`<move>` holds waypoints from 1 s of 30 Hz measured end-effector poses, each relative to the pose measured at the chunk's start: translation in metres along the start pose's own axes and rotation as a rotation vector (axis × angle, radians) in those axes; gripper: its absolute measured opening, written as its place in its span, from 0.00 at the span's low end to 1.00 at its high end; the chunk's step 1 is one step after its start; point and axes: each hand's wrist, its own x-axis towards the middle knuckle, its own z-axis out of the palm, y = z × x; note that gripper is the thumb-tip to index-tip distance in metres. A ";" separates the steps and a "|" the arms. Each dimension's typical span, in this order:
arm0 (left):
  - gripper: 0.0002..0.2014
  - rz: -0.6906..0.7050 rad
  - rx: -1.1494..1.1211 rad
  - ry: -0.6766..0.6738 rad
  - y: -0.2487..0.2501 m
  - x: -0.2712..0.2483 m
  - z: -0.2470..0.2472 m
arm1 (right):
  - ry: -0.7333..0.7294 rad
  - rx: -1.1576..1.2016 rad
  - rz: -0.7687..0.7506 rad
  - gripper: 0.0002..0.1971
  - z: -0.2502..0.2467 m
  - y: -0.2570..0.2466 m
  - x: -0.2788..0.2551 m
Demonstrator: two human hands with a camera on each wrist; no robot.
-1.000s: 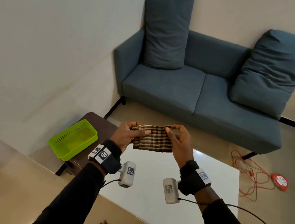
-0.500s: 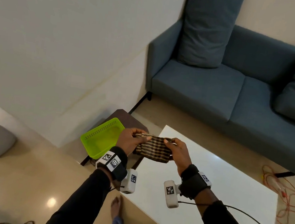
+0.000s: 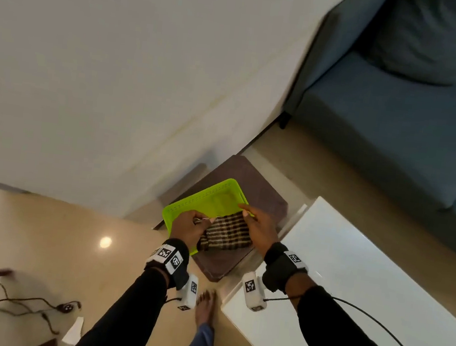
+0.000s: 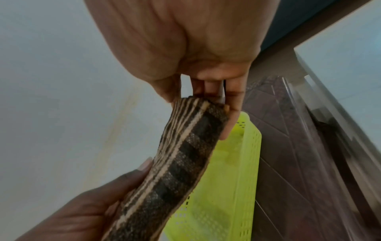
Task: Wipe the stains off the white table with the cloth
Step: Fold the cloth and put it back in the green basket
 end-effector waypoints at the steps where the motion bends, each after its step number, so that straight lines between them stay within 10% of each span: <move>1: 0.11 -0.024 0.011 0.037 -0.005 0.011 -0.001 | -0.037 -0.021 -0.011 0.16 0.009 0.004 0.015; 15: 0.33 -0.148 0.184 -0.021 -0.066 0.114 0.033 | -0.258 -0.351 0.031 0.29 0.086 0.050 0.113; 30: 0.24 -0.108 0.488 0.127 -0.064 0.086 0.032 | -0.224 -0.965 -0.224 0.29 0.093 0.041 0.107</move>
